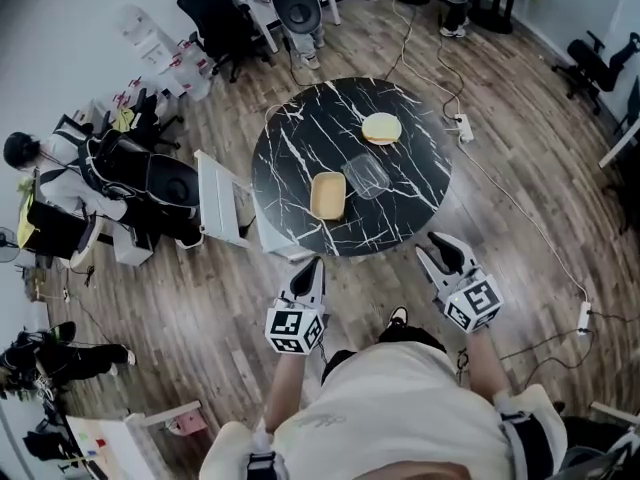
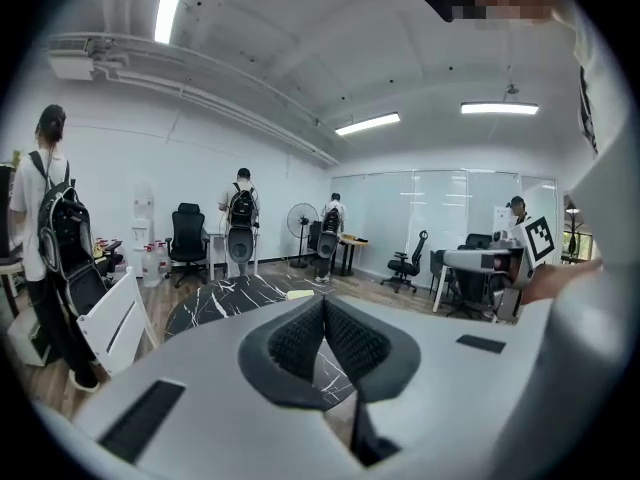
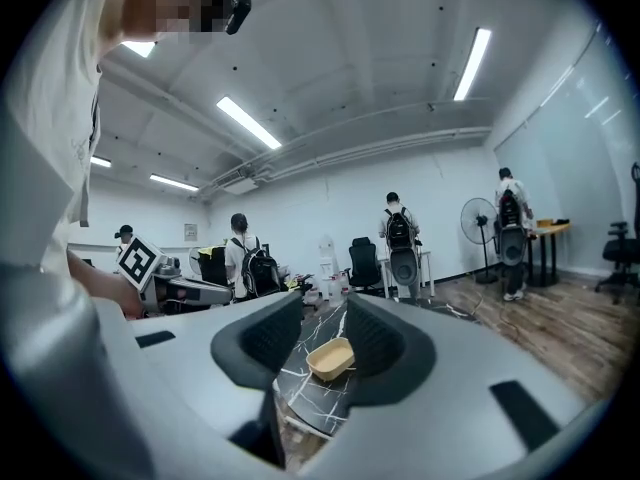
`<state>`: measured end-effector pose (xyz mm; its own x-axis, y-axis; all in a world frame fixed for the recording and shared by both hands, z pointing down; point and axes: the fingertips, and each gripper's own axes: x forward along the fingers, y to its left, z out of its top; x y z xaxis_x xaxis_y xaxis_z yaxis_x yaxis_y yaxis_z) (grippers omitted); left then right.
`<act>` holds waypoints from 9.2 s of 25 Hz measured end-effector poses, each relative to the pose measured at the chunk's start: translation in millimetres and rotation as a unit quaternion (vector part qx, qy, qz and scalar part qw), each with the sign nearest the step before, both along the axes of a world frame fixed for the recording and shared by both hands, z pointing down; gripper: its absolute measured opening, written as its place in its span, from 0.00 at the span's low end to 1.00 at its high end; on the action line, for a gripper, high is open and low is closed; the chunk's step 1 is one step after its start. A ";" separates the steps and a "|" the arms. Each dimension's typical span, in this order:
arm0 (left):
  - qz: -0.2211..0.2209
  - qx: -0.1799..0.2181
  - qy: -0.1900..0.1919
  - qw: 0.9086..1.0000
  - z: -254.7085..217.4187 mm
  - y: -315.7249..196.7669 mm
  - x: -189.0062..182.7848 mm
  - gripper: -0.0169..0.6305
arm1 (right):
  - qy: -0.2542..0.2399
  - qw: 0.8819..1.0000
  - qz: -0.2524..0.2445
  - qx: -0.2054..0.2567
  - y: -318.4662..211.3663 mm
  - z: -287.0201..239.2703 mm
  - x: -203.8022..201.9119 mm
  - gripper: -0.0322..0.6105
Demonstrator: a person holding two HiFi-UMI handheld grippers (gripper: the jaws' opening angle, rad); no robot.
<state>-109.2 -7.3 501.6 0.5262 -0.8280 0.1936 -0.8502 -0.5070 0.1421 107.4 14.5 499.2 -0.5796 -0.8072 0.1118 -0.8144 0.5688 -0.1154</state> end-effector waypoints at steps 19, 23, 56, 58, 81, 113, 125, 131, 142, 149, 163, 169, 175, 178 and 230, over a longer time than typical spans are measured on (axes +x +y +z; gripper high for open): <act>0.016 -0.044 -0.016 0.999 37.3 -87.3 52.9 0.05 | -0.007 0.999 0.008 -0.051 -77.6 47.2 41.5 0.26; 0.041 -0.028 0.005 0.999 27.0 -127.3 63.3 0.05 | 0.005 0.999 0.031 -0.040 -108.0 31.4 46.2 0.26; 0.081 -0.058 0.030 0.995 46.8 -290.8 29.3 0.05 | 0.100 0.978 0.048 -0.177 -274.8 88.7 -3.6 0.24; 0.063 -0.068 0.033 0.995 46.6 -289.1 28.4 0.05 | 0.104 0.972 0.030 -0.207 -279.4 109.5 -1.9 0.24; -0.030 -0.118 -0.009 0.993 62.4 -301.1 54.7 0.05 | 0.163 0.904 -0.100 -0.383 -318.5 322.5 5.2 0.23; -0.065 -0.143 0.005 0.988 84.7 -295.3 43.9 0.05 | 0.079 0.863 -0.108 -0.487 -324.3 345.7 -2.5 0.11; -0.053 -0.122 0.009 0.991 74.6 -287.8 41.1 0.05 | 0.119 0.882 -0.104 -0.445 -311.2 332.4 5.8 0.06; -0.033 -0.100 0.007 0.994 65.7 -290.1 41.8 0.05 | 0.129 0.904 -0.080 -0.400 -313.7 296.6 19.4 0.06; 0.005 -0.065 0.013 0.998 46.0 -305.9 47.3 0.05 | 0.128 0.943 -0.024 -0.307 -325.5 210.4 42.9 0.06; 0.025 -0.041 0.013 0.999 30.6 -304.2 50.5 0.05 | 0.120 0.961 -0.001 -0.248 -316.2 153.5 45.2 0.06; 0.025 -0.018 0.008 0.999 12.1 -285.0 24.5 0.05 | 0.118 0.974 0.000 -0.195 -295.2 97.7 20.5 0.06; 0.017 -0.001 0.009 1.000 -1.2 -288.4 14.3 0.05 | 0.105 0.984 0.005 -0.146 -301.1 54.4 12.6 0.06; 0.012 0.020 0.018 1.000 -17.4 -293.2 16.0 0.05 | 0.099 0.993 0.026 -0.059 -305.1 -8.8 17.6 0.06; 0.007 0.029 0.023 0.999 -24.7 -300.5 16.4 0.05 | 0.087 0.995 0.035 -0.020 -308.0 -42.1 22.6 0.06; -0.014 0.140 0.037 0.989 -118.6 -320.4 5.1 0.05 | 0.054 0.993 0.060 0.087 -319.5 -121.1 49.6 0.06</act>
<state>-104.2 -327.7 383.0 0.5067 -0.8580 -0.0836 -0.8568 -0.5120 0.0611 157.1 -305.0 378.1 -0.4704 -0.8822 0.0201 -0.8797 0.4707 0.0676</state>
